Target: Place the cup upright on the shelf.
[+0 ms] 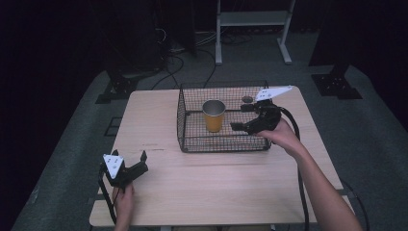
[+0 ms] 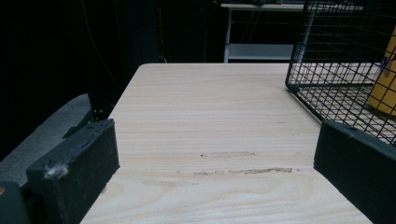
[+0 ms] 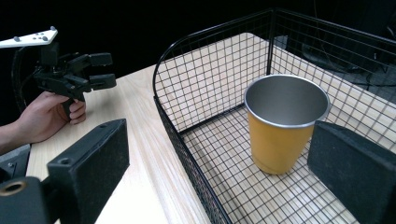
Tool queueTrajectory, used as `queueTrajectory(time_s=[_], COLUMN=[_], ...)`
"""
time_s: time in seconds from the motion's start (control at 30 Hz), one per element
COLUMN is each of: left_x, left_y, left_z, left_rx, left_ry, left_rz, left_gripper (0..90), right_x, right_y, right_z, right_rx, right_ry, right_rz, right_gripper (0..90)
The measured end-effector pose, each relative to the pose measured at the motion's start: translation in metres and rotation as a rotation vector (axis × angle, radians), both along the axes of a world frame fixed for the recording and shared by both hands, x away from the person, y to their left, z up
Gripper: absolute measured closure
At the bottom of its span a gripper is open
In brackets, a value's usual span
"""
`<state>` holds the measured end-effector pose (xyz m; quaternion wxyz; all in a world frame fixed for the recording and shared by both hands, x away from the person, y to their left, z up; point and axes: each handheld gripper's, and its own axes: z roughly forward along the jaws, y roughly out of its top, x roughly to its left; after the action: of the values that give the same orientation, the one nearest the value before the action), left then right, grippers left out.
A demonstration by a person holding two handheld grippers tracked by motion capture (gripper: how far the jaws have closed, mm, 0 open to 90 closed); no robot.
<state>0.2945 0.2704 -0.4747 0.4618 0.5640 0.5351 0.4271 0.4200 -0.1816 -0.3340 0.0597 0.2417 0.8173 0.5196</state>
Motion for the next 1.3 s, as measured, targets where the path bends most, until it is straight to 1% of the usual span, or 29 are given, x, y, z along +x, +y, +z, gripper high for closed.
queueTrajectory(time_s=[0.13, 0.17, 0.37, 0.43, 0.73, 0.87, 1.07, 1.13, 1.2, 1.3], left_x=[0.0, 0.0, 0.0, 0.0, 0.0, 0.0, 0.0, 0.0, 0.0, 0.0], left_y=[0.0, -0.001, -0.001, -0.001, -0.001, -0.001, -0.001, -0.001, -0.001, -0.001], left_z=[0.0, 0.0, 0.0, 0.0, 0.0, 0.0, 0.0, 0.0, 0.0, 0.0], left_rx=[-0.001, 0.0, 0.003, 0.003, 0.004, 0.004, 0.006, 0.005, 0.005, 0.004], left_ry=[0.0, -0.002, -0.002, -0.001, -0.002, -0.001, -0.001, -0.001, -0.001, 0.0], left_rz=[0.001, 0.0, 0.0, 0.0, -0.001, -0.001, -0.001, -0.001, -0.001, 0.0], left_gripper=[0.0, 0.0, 0.0, 0.0, 0.0, 0.0, 0.0, 0.0, 0.0, 0.0], right_x=[-0.005, -0.006, -0.012, -0.013, -0.023, -0.029, -0.036, -0.039, -0.04, -0.044], right_y=[-0.007, -0.008, -0.015, -0.016, -0.028, -0.031, -0.036, -0.038, -0.039, -0.04], right_z=[-0.005, -0.006, -0.012, -0.014, -0.025, -0.029, -0.032, -0.033, -0.035, -0.038], right_rx=[-0.003, -0.005, 0.002, -0.006, 0.003, -0.001, 0.004, 0.009, -0.002, -0.001], right_ry=[0.005, 0.013, 0.018, 0.026, 0.037, 0.039, 0.036, 0.041, 0.045, 0.046], right_rz=[-0.008, -0.009, -0.016, -0.016, -0.024, -0.021, -0.019, -0.016, -0.016, -0.011], right_gripper=[4.7, 4.7, 4.7, 4.7, 5.1, 5.2, 5.2, 5.2, 5.2, 5.2])
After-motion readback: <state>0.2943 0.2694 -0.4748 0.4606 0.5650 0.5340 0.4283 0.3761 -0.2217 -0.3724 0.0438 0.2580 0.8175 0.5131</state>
